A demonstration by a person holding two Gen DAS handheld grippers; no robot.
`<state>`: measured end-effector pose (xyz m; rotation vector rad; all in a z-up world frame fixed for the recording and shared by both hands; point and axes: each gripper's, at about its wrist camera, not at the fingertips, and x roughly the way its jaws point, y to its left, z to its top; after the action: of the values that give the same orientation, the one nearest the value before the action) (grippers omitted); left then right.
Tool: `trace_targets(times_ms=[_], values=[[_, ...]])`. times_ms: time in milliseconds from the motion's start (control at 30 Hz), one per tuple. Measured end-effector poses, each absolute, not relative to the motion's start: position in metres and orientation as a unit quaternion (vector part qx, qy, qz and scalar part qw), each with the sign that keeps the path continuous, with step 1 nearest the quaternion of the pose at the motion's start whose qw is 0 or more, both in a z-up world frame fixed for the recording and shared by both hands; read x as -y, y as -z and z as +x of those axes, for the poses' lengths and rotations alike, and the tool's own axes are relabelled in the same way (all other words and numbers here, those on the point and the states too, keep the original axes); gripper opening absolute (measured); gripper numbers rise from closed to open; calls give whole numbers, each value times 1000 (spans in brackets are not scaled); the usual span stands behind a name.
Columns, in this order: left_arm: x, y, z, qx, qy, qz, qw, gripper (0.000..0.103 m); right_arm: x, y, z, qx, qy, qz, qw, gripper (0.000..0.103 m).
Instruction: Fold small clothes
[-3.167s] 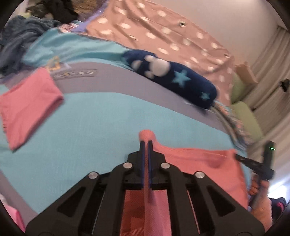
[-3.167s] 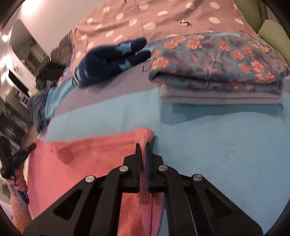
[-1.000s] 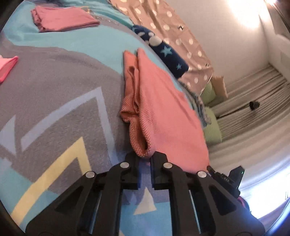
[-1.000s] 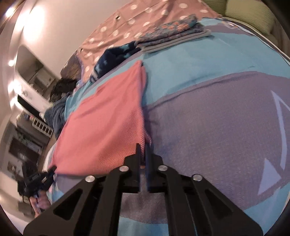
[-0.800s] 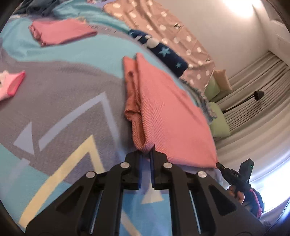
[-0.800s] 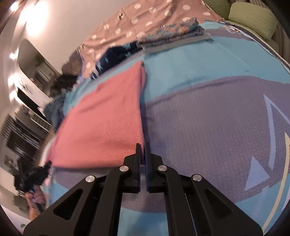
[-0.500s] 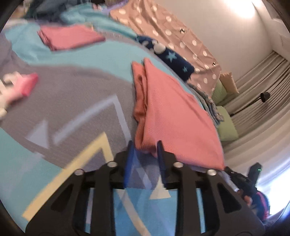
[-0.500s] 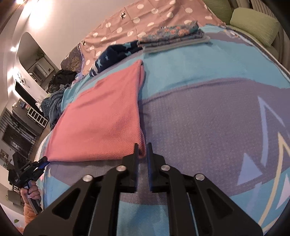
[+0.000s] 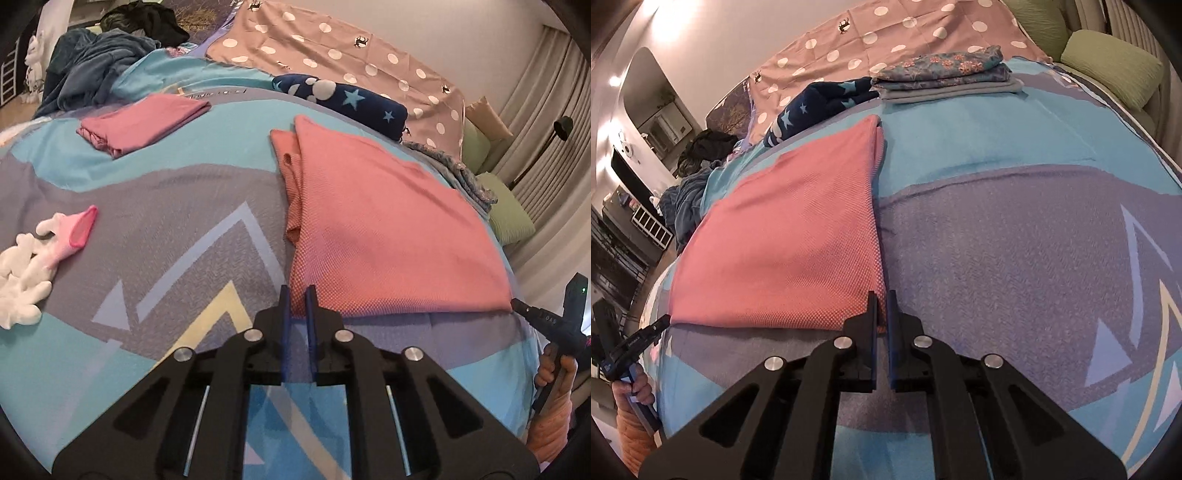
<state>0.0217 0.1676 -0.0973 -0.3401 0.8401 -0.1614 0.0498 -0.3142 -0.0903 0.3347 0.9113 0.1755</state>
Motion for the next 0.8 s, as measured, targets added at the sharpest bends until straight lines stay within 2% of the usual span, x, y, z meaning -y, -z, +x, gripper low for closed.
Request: trace_targets(times_ms=[200, 333, 467, 533, 567, 633, 700, 733, 767, 800], values=[[-160, 78, 15, -382, 75, -150, 909, 9, 316, 86, 52, -436, -90, 182, 877, 9], [-145, 60, 14, -370, 84, -124, 917, 12, 316, 79, 54, -422, -108, 185, 881, 29], [-127, 49, 18, -367, 101, -105, 919, 18, 314, 77, 59, -418, -118, 175, 883, 29], [-120, 49, 22, -373, 96, -90, 918, 35, 315, 79, 65, -420, -124, 172, 882, 29], [-118, 51, 26, -378, 83, -79, 919, 39, 316, 80, 67, -421, -125, 172, 882, 29], [-123, 56, 32, -385, 56, -68, 919, 55, 317, 82, 73, -421, -132, 174, 880, 29], [-138, 66, 42, -402, 22, -81, 912, 60, 316, 85, 80, -424, -141, 175, 877, 28], [-145, 71, 45, -410, 15, -93, 907, 54, 315, 87, 83, -427, -146, 169, 876, 10], [-153, 79, 49, -424, 9, -113, 899, 41, 314, 88, 84, -430, -147, 165, 875, 5], [-160, 85, 52, -436, 18, -135, 889, 1, 314, 88, 84, -428, -148, 166, 876, 4]])
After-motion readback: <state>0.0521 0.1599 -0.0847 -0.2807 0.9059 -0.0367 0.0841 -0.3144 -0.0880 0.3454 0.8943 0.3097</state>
